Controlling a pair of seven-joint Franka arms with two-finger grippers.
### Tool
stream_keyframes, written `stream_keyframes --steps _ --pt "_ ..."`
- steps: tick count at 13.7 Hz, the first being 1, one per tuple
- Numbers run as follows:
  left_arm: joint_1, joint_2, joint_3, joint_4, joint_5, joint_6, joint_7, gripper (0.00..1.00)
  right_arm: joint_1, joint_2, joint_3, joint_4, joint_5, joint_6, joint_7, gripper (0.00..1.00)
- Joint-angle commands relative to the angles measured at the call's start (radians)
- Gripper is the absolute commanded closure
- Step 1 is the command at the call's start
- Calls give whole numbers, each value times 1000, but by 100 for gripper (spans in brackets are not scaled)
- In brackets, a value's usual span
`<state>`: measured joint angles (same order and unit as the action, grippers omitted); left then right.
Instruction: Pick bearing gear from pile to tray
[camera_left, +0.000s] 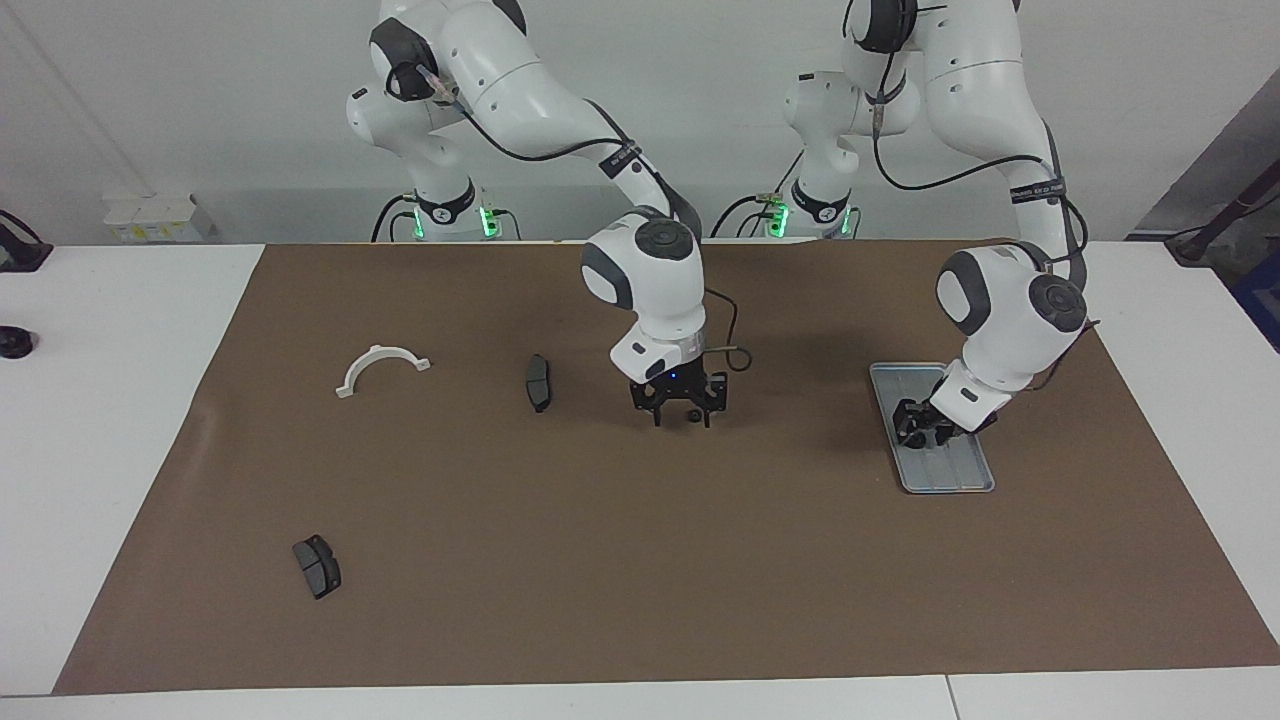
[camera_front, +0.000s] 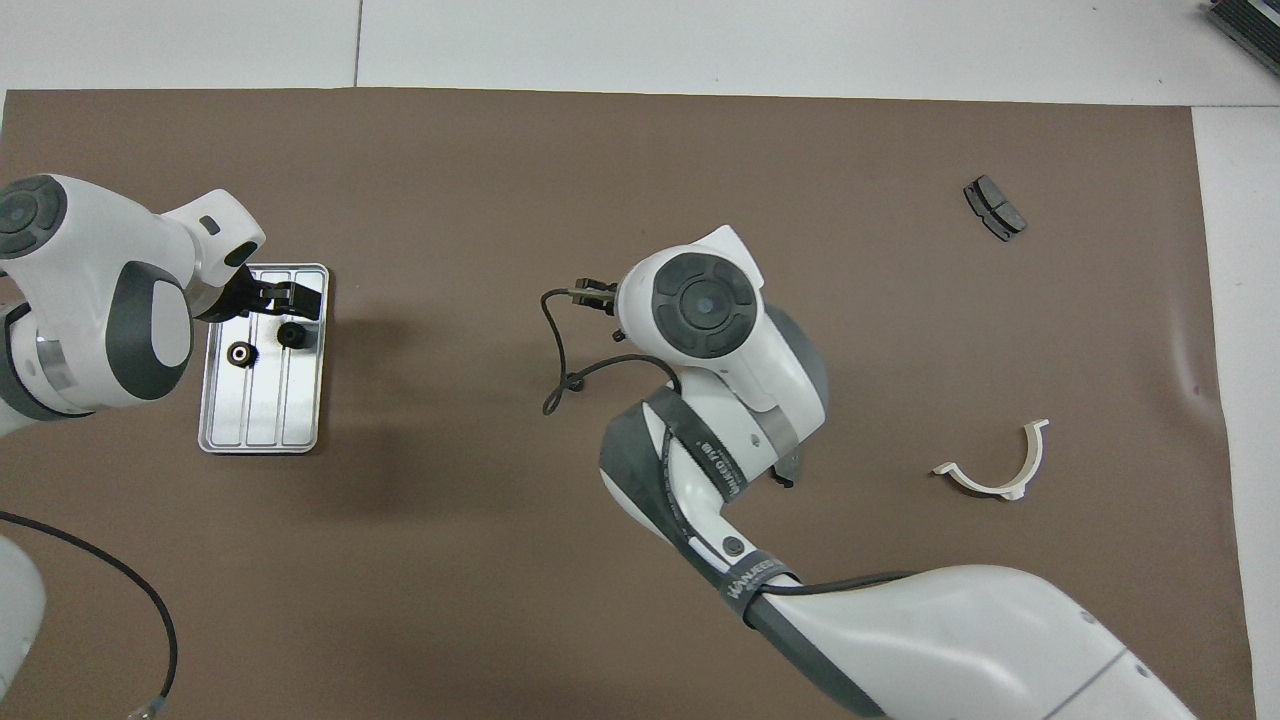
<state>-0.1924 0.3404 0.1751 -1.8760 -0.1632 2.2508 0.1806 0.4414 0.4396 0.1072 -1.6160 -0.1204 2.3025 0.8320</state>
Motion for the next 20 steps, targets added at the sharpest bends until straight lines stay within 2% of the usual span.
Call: stream_keyframes --steps 1,5,9,12,20 --pt "-108 3 3 35 4 10 -154 9 -91 -155 14 -85 -11 -86 -71 0" --pt "-327 3 3 29 5 36 -430 14 -209 -283 16 -81 5 -234 -186 0" --pt "-485 3 3 17 7 47 -566 21 -294 -378 13 -64 70 -353 -342 0" --pt "-548 3 3 -61 10 123 -570 28 -351 -388 11 23 77 -474 -462 0" --pt "-587 5 3 -103 33 180 -567 40 -392 -409 11 28 111 -655 -516 0"
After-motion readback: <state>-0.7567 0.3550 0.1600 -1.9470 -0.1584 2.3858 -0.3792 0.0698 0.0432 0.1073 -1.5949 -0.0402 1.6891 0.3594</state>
